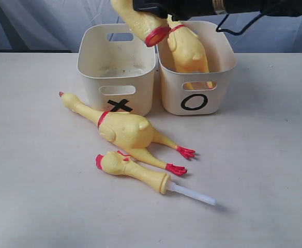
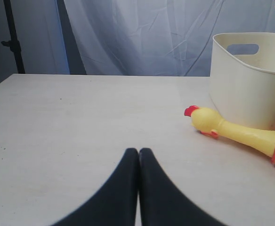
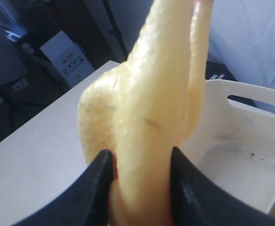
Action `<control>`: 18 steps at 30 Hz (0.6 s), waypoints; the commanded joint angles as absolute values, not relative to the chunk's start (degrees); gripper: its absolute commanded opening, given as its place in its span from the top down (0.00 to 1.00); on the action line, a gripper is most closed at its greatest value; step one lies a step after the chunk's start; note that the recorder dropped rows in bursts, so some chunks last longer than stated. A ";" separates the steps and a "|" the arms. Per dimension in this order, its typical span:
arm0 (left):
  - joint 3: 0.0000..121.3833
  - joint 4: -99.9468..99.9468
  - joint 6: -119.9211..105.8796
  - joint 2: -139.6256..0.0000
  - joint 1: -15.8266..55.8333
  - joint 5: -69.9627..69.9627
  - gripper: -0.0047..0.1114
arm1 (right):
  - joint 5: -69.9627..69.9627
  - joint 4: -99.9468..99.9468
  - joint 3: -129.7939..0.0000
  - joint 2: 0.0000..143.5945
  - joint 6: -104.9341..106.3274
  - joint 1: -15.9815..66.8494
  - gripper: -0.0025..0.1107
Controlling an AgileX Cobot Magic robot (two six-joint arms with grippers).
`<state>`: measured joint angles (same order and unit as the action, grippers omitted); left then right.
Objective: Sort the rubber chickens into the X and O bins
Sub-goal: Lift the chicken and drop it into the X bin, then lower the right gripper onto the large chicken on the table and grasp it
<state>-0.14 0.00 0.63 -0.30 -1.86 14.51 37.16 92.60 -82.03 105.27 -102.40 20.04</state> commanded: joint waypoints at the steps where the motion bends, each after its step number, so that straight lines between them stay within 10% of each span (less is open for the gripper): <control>1: 0.00 0.00 0.87 0.00 -1.66 13.75 0.96 | 41.01 91.11 -90.23 113.19 -101.64 20.12 0.99; 5: 0.00 0.00 0.87 0.00 -1.66 13.75 0.96 | 41.97 91.12 -97.26 119.68 -101.64 20.12 0.86; 8: 0.00 0.00 0.87 0.00 -1.66 13.75 0.96 | 43.80 89.57 -99.13 122.37 -101.64 20.12 0.36; 18: 0.00 0.00 0.87 0.00 -1.66 13.75 0.96 | 64.98 99.95 -98.85 116.54 -111.66 20.45 0.42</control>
<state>-0.14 0.00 0.63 -0.30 -1.86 14.51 57.91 95.07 -98.81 118.91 -107.76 20.17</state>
